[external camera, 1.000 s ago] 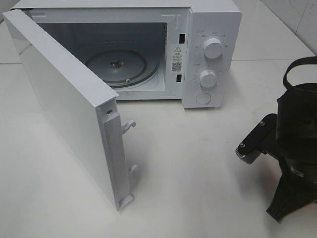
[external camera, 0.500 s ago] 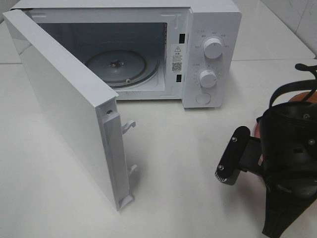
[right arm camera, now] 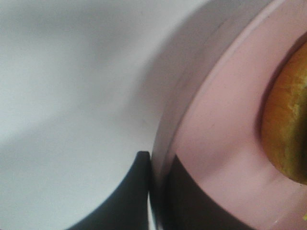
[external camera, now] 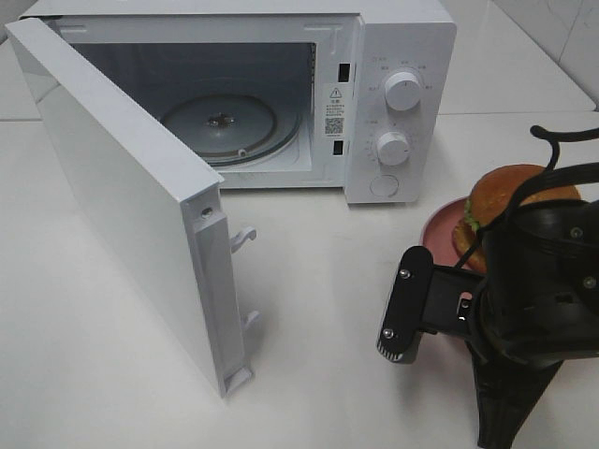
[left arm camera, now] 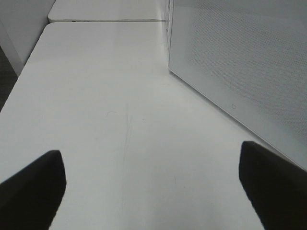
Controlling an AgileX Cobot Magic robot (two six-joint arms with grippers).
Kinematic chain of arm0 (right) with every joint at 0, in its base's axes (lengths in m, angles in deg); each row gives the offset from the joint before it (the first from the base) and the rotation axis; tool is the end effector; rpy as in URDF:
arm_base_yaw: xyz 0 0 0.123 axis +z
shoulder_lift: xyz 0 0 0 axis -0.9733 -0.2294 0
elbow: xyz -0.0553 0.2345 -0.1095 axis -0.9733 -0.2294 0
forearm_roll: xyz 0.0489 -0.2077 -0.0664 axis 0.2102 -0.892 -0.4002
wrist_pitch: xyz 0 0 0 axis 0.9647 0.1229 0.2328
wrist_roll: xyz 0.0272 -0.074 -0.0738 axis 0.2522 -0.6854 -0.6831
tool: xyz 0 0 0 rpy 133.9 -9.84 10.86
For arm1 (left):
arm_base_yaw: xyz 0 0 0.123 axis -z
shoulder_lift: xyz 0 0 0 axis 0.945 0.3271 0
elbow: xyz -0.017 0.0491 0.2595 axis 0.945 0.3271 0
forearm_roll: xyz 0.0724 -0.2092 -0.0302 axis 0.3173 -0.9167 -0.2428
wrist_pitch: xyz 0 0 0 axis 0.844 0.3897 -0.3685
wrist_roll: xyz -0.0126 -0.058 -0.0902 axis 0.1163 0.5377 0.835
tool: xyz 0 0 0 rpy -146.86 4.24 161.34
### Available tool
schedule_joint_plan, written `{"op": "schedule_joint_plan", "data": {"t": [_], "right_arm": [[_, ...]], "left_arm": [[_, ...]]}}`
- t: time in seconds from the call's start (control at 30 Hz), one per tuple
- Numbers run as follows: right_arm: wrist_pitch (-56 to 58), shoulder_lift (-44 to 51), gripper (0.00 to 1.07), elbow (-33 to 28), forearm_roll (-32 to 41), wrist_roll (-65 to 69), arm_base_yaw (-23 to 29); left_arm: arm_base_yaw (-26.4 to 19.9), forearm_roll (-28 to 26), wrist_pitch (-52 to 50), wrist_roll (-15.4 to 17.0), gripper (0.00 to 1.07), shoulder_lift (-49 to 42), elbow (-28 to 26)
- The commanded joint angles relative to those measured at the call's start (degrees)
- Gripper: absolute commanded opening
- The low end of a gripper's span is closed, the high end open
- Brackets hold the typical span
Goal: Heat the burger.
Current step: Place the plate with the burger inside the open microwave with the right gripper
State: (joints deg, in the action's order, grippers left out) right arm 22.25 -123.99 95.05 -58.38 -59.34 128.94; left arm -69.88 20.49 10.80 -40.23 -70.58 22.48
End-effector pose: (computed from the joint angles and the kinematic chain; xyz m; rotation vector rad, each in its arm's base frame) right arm 0.1656 0.1309 0.1274 -1.4348 2.4485 -0.6204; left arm 0.0056 -0.0031 0.2583 0.0193 2.0164 -0.0496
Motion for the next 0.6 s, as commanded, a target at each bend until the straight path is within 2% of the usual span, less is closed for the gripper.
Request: {"op": "schedule_joint_plan", "data": {"t": [0.03,0.37,0.6], "right_arm": [[-0.23,0.46,0.00,-0.11,-2.92,-1.43,0.34],[-4.47,2.18,0.00,-0.11,-5.96,-3.61,0.34],[-5.56,8.59,0.00,-0.11,-6.70,-15.64,0.34]], "left_arm": [[-0.29,0.06,-0.17,0.00,0.90,-1.15,0.17],[-0.29,0.06,-0.17,0.00,0.90,-1.15,0.17],[-0.29,0.06,-0.17,0.00,0.90,-1.15,0.17]]}}
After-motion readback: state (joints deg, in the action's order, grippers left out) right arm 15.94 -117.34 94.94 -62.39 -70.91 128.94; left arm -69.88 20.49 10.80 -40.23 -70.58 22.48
